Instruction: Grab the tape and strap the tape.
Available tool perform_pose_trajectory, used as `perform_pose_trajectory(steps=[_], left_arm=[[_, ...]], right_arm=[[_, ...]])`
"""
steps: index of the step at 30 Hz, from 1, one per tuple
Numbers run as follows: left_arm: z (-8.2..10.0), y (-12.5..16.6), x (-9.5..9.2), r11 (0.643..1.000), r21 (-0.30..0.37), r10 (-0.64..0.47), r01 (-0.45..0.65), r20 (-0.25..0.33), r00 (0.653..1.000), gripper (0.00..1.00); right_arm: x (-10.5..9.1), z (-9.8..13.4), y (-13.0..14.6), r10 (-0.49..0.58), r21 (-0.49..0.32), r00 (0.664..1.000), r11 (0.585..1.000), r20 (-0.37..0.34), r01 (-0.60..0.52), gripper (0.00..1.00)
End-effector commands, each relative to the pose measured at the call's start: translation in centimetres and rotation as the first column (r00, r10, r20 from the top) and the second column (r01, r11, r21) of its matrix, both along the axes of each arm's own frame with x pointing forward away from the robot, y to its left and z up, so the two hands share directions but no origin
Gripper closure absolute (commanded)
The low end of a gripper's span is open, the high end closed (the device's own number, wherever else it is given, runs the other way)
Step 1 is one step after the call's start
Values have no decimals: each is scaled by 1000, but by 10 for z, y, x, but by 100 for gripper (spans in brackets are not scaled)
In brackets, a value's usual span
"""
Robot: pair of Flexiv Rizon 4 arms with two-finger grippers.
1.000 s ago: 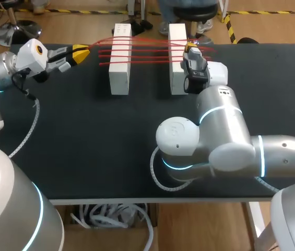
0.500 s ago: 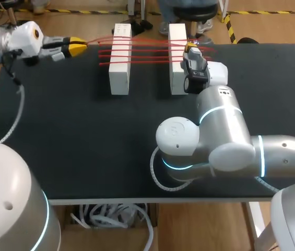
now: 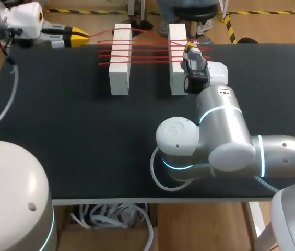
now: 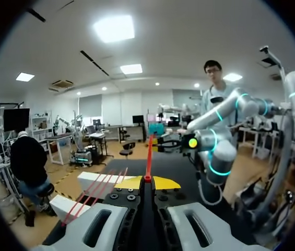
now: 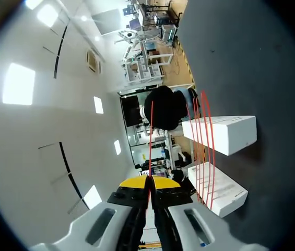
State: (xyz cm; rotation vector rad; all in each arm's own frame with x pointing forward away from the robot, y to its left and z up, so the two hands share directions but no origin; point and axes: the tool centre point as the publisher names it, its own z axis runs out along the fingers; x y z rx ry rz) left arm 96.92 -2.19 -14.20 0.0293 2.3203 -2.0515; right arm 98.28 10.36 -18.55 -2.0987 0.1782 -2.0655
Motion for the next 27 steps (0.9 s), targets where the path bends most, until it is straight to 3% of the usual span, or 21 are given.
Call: perform_pose_trajectory(steps=[1, 7, 27], left_arm=[[12, -3, -5, 965, 261, 12, -13, 5, 1000, 100], [19, -4, -4, 932, 361, 15, -24, 28, 1000, 100], [23, 2, -2, 856, 517, 4, -22, 36, 999, 100]], right_arm=[[0, 3, 0, -1, -3, 1000, 1000, -7, 1, 100], [0, 3, 0, -1, -3, 1000, 1000, -7, 1, 100], [0, 3, 0, -1, -3, 1000, 1000, -7, 1, 100]])
